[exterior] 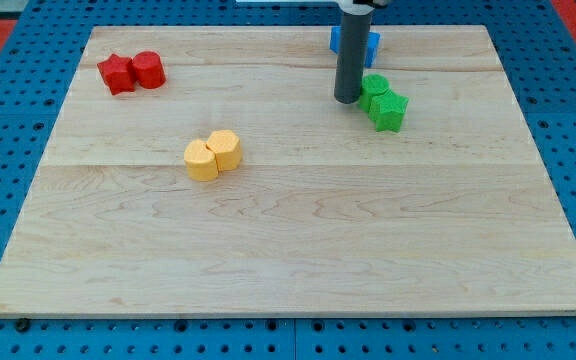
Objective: Move blue triangle slightly to the top of the blue cube
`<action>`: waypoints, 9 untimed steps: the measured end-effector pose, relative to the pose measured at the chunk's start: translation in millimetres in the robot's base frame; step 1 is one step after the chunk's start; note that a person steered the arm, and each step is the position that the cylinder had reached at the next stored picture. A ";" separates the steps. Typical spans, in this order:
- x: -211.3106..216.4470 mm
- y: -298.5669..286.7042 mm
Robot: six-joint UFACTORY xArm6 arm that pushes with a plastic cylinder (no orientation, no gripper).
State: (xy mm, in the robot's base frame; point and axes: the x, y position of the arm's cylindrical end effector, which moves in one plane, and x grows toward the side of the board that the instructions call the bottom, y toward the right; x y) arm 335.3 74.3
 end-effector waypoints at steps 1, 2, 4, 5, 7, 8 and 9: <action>-3.9 3.9; -3.9 7.6; -3.9 12.3; -6.8 -37.6; -35.5 -128.9; -60.7 -148.0; -79.1 -133.4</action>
State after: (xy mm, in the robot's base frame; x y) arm 256.2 -59.1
